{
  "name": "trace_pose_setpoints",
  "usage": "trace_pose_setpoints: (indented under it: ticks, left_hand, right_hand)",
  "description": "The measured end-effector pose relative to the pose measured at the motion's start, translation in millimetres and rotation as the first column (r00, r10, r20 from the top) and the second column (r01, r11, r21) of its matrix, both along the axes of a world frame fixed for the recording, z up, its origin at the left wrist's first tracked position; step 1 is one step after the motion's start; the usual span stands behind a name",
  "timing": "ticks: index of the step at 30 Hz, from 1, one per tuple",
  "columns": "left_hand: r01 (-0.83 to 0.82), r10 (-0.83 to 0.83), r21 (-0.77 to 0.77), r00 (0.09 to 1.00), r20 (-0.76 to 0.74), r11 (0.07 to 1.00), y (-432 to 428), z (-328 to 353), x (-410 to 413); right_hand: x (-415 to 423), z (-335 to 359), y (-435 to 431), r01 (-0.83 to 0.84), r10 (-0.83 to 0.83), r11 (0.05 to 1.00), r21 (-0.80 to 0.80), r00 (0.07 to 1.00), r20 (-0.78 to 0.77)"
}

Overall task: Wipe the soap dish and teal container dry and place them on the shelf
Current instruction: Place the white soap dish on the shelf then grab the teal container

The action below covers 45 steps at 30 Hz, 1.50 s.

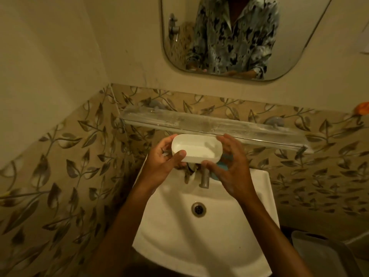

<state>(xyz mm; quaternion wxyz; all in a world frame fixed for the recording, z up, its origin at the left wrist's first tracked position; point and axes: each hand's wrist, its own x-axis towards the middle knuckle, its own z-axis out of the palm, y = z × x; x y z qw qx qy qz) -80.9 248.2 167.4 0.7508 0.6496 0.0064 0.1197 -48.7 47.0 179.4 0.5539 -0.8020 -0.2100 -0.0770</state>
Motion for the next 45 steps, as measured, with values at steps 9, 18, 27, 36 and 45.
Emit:
trace_pose_setpoints:
  ticks: [9,18,27,36,45]
  left_hand:
    - [-0.090,0.087,0.128,0.996,0.031,0.988,24,47,59]
    - [-0.134,0.127,0.701,0.990,0.062,0.700,42,54,106]
    - [-0.051,0.095,0.817,0.995,-0.004,0.575,45,47,114]
    - [0.011,0.167,0.924,0.983,-0.081,0.383,48,44,112]
    - [-0.200,0.237,0.876,0.966,0.102,0.438,44,38,94]
  right_hand:
    - [51,46,16,0.080,-0.073,0.982,0.173,0.996,-0.044]
    - [96,55,28,0.111,-0.112,0.992,0.053,0.994,0.018]
    - [110,34,34,0.094,-0.093,0.994,-0.047,0.996,0.011]
    - [115,24,30,0.053,-0.063,0.985,-0.166,0.996,-0.058]
    - [94,17,19,0.169,-0.148,0.981,-0.099,0.970,0.195]
